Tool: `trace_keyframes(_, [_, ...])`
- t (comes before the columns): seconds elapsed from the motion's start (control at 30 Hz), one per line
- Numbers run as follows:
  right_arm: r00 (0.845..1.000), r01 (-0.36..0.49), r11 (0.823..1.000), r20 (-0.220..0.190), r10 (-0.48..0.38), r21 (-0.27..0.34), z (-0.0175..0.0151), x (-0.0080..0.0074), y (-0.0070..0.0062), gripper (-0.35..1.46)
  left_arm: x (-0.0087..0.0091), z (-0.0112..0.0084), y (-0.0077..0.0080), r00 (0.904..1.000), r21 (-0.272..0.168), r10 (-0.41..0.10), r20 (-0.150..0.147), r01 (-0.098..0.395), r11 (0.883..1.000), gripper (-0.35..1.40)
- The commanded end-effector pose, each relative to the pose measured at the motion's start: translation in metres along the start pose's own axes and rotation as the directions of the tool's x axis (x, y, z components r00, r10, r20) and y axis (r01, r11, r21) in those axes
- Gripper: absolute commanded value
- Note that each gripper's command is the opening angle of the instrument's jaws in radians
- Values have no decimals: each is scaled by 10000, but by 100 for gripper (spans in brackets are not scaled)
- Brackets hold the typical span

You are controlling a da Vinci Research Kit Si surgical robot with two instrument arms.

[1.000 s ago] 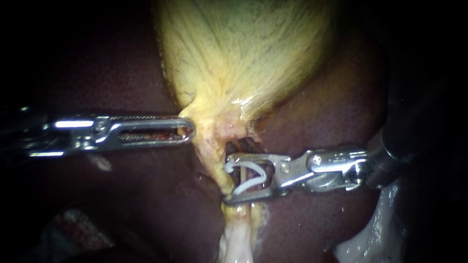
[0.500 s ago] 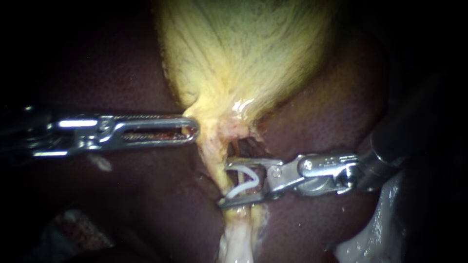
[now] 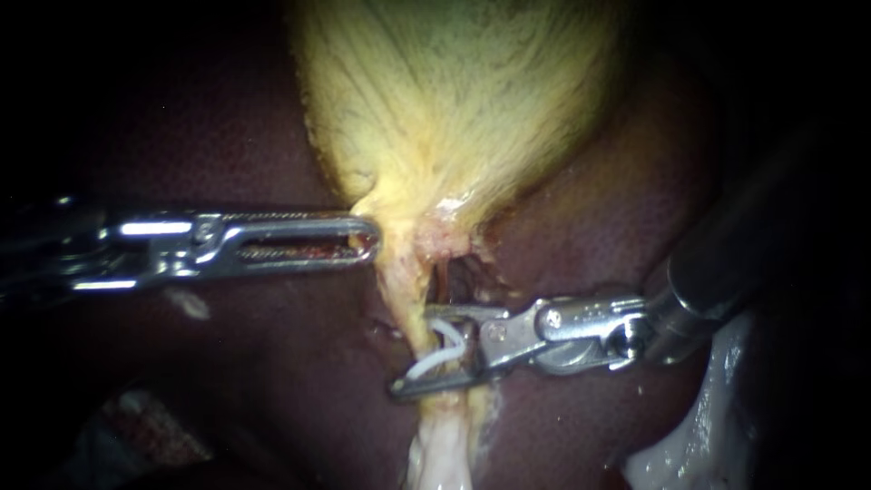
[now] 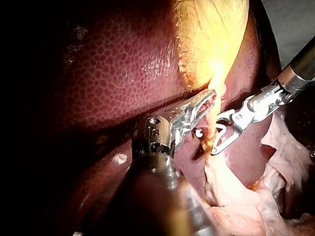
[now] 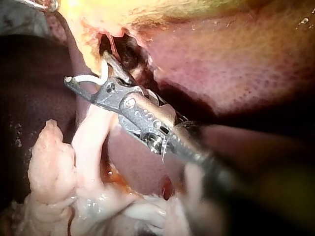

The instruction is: Clipping first clip left tube

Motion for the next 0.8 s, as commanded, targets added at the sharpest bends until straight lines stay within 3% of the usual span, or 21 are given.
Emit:
trace_keyframes(0.03, [10000,10,10000,19,-10,70,0,0,-1,55,0,1,0,10000,-9,-8,-5,8,10000,-5])
trace_keyframes(0.43, [9992,375,9940,121,-390,1026,11,-5,-3,47,-3,11,-2,10000,-74,-25,36,25,10000,-5])
trace_keyframes(0.8, [9981,572,9927,156,-591,1061,13,-12,7,46,-4,15,-2,10000,-92,-31,47,32,10000,-5])
